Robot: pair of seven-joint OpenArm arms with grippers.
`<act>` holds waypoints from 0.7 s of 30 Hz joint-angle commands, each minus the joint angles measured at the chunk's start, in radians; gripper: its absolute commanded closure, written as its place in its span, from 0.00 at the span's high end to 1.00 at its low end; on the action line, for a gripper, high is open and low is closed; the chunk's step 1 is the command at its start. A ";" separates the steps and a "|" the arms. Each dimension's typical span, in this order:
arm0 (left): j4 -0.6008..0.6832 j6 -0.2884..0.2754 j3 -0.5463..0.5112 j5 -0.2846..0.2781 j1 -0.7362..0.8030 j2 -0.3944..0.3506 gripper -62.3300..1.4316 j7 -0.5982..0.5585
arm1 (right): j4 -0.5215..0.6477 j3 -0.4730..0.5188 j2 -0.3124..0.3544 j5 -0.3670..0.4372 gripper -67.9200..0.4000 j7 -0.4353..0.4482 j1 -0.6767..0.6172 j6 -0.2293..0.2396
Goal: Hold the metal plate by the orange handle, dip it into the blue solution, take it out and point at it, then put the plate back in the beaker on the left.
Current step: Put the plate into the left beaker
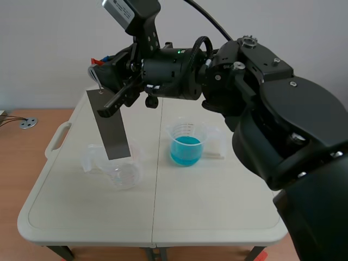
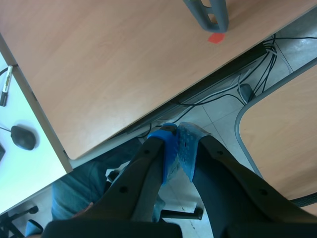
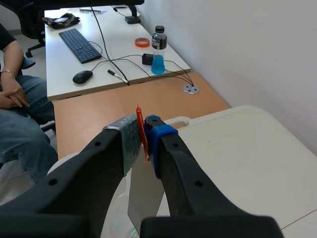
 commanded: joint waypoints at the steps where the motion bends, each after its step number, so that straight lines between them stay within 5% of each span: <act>1: 0.003 0.005 -0.013 0.000 -0.003 0.002 0.07 -0.003 | -0.011 0.000 -0.011 0.015 0.03 0.021 0.016 0.007; 11: 0.003 0.005 -0.011 0.000 -0.003 0.002 0.07 -0.003 | -0.134 -0.008 -0.011 0.024 0.03 0.118 0.016 0.007; 21: 0.003 0.005 -0.011 0.000 -0.003 0.002 0.07 -0.006 | -0.217 -0.012 -0.011 0.144 0.03 0.135 0.011 0.007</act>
